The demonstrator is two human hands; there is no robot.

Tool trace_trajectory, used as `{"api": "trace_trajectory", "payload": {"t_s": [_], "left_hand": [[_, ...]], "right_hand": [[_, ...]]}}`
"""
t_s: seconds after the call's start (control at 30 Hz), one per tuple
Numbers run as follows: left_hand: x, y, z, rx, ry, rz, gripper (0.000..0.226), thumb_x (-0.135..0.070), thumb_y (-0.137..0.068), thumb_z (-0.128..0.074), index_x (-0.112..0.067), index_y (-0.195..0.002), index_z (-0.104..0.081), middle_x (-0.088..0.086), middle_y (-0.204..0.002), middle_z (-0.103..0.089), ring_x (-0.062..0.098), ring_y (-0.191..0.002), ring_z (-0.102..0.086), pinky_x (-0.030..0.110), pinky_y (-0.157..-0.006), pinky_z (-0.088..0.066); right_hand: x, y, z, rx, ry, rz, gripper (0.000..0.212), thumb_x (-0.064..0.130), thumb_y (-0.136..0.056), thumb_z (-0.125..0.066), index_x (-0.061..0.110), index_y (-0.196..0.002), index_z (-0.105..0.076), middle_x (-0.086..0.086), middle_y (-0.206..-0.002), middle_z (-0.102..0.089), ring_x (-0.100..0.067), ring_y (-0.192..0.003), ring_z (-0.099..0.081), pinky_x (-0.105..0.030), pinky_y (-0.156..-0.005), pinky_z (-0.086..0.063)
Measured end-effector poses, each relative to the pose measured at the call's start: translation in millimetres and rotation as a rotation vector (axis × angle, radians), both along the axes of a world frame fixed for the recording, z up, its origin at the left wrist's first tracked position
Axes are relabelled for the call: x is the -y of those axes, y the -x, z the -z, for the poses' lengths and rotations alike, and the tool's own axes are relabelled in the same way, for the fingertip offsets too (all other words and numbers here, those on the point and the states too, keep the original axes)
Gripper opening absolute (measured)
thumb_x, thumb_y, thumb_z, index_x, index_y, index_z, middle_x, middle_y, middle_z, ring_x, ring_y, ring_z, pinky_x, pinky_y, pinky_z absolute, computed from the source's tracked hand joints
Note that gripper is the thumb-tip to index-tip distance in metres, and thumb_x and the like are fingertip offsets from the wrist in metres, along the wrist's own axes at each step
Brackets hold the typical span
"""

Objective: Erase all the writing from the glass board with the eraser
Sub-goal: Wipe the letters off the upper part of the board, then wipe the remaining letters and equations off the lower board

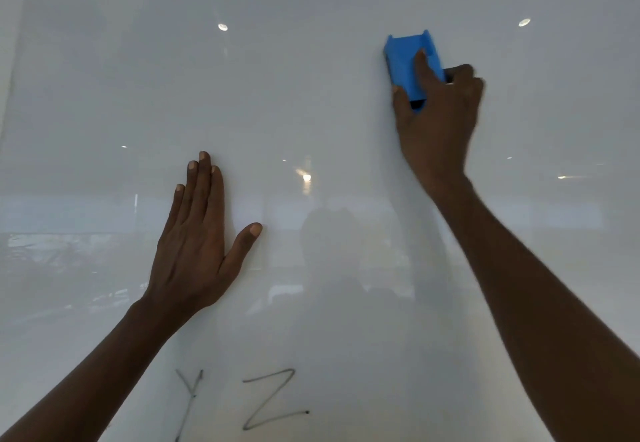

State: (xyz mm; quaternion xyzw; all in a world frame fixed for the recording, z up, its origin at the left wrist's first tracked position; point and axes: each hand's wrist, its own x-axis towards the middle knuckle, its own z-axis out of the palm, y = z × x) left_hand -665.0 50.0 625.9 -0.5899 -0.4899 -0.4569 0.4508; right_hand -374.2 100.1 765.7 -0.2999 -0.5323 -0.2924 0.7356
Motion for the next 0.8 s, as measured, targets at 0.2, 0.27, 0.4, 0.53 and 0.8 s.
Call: {"api": "trace_trajectory", "payload": {"t_s": [0.2, 0.27, 0.4, 0.53, 0.8], "left_hand": [[-0.9, 2.6, 2.0, 0.014, -0.03, 0.02, 0.091, -0.064, -0.101, -0.022, -0.001, -0.164, -0.002, 0.011, -0.174, 0.007, 0.021, -0.161, 0.009, 0.03, -0.129, 0.004], [-1.5, 3.2, 2.6, 0.022, -0.033, 0.025, 0.089, -0.06, -0.101, -0.022, -0.001, -0.164, -0.001, 0.013, -0.173, 0.007, 0.023, -0.161, 0.008, 0.029, -0.129, 0.006], [-3.0, 5.2, 4.8, 0.027, -0.049, 0.018, 0.086, -0.056, -0.101, -0.023, 0.001, -0.163, -0.002, 0.015, -0.173, 0.004, 0.025, -0.161, 0.005, 0.031, -0.129, 0.005], [-3.6, 5.5, 4.0, 0.029, -0.048, 0.016, 0.089, -0.059, -0.101, -0.024, 0.001, -0.163, -0.001, 0.015, -0.173, 0.006, 0.024, -0.161, 0.007, 0.033, -0.129, 0.005], [-3.0, 6.5, 3.8, 0.013, -0.051, 0.017, 0.09, -0.059, -0.102, -0.029, 0.001, -0.163, -0.003, 0.015, -0.173, 0.006, 0.024, -0.161, 0.007, 0.033, -0.129, 0.004]], "right_hand": [[30.7, 107.1, 45.0, 0.22, -0.002, -0.045, 0.054, 0.038, -0.098, -0.054, 0.02, -0.148, -0.041, -0.016, -0.124, -0.049, -0.031, -0.112, -0.045, -0.043, -0.093, -0.046], [36.5, 128.3, 63.6, 0.273, -0.014, -0.011, 0.054, 0.038, -0.098, -0.054, 0.019, -0.147, -0.042, -0.015, -0.122, -0.05, -0.028, -0.107, -0.046, -0.041, -0.089, -0.048], [41.1, 140.1, 92.5, 0.384, -0.006, 0.049, 0.052, 0.038, -0.098, -0.053, 0.019, -0.146, -0.043, -0.013, -0.121, -0.052, -0.025, -0.102, -0.048, -0.039, -0.085, -0.049], [41.3, 126.2, 103.7, 0.428, -0.012, 0.049, 0.051, 0.031, -0.095, -0.059, 0.018, -0.143, -0.049, -0.015, -0.119, -0.056, -0.026, -0.099, -0.051, -0.041, -0.082, -0.051], [21.1, 53.3, 106.4, 0.237, 0.008, -0.005, 0.053, 0.03, -0.093, -0.063, 0.021, -0.143, -0.05, -0.015, -0.119, -0.051, -0.031, -0.105, -0.048, -0.046, -0.086, -0.051]]}}
